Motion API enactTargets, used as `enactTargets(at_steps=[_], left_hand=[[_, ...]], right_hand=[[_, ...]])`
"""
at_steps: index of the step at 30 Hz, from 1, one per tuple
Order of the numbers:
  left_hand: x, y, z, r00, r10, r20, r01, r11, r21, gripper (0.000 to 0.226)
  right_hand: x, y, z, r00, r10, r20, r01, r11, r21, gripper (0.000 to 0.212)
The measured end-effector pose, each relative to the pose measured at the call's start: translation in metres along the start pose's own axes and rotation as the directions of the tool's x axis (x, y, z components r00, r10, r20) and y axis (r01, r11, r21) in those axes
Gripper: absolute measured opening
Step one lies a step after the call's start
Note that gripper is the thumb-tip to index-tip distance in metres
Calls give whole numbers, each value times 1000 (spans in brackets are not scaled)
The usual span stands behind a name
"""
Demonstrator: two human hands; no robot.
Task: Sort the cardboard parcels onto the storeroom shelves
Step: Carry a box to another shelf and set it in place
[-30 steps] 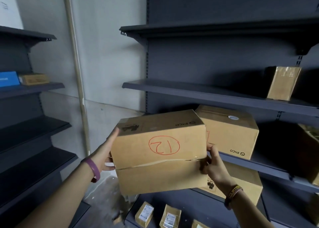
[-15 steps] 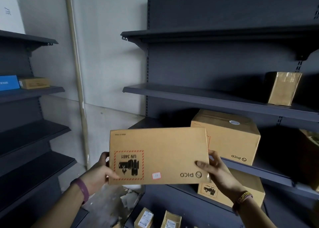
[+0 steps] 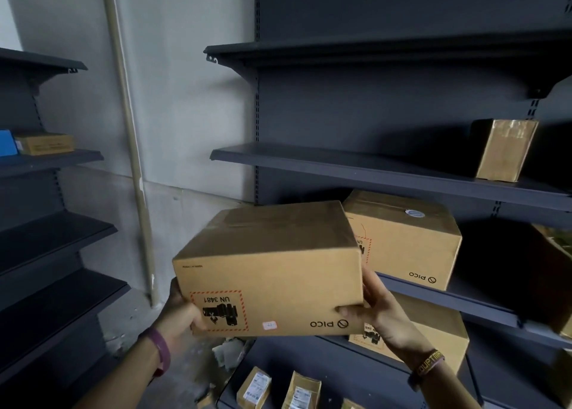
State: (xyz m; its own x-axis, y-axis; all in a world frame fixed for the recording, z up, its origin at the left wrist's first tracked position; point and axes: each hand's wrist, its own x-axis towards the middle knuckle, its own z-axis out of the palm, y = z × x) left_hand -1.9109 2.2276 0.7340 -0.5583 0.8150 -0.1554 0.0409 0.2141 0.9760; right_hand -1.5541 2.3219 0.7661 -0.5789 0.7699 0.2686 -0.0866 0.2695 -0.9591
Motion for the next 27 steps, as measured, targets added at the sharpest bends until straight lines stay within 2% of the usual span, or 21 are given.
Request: enactTargets(at_steps=[3, 5, 7, 10, 13, 15, 17, 18, 20, 23, 25, 27], left_hand=[[13, 16, 10, 976, -157, -150, 160, 987, 6, 39], [24, 21, 15, 962, -214, -173, 208, 977, -53, 38], [33, 23, 21, 956, -242, -164, 225, 967, -117, 42], [35, 18, 26, 927, -320, -193, 295, 944, -147, 29], [40, 10, 30, 938, -319, -136, 304, 945, -123, 32], [37, 14, 34, 939, -319, -132, 306, 946, -108, 34], [23, 24, 39, 938, -331, -107, 317, 940, -126, 29], [14, 29, 40, 956, -293, -27, 282, 938, -203, 25], [0, 30, 30, 981, -119, 153, 174, 888, -425, 33], [-7, 35, 11, 977, 28, 209, 115, 761, -638, 29], [-2, 40, 11, 977, 99, 191, 48, 766, -641, 32], [9, 41, 15, 980, 139, 140, -42, 840, -541, 33]], right_hand=[[0, -21, 20, 993, -66, -95, 54, 992, -116, 96], [-2, -35, 36, 981, -154, -115, 115, 950, -290, 94], [-4, -44, 53, 965, -242, -97, 171, 867, -468, 95], [-5, -51, 71, 943, -317, -97, 212, 802, -559, 93], [-4, -50, 74, 928, -359, -103, 239, 784, -573, 87], [-3, -46, 73, 927, -347, -139, 231, 823, -518, 88], [0, -45, 71, 904, -348, -250, 216, 875, -434, 85], [2, -44, 68, 873, -359, -330, 229, 899, -374, 80], [5, -42, 52, 804, -340, -488, 274, 940, -204, 66], [7, -35, 15, 799, -160, -580, 286, 949, 131, 58], [8, -26, -3, 799, -86, -595, 289, 923, 255, 45], [8, -17, -11, 800, 11, -599, 258, 896, 361, 35]])
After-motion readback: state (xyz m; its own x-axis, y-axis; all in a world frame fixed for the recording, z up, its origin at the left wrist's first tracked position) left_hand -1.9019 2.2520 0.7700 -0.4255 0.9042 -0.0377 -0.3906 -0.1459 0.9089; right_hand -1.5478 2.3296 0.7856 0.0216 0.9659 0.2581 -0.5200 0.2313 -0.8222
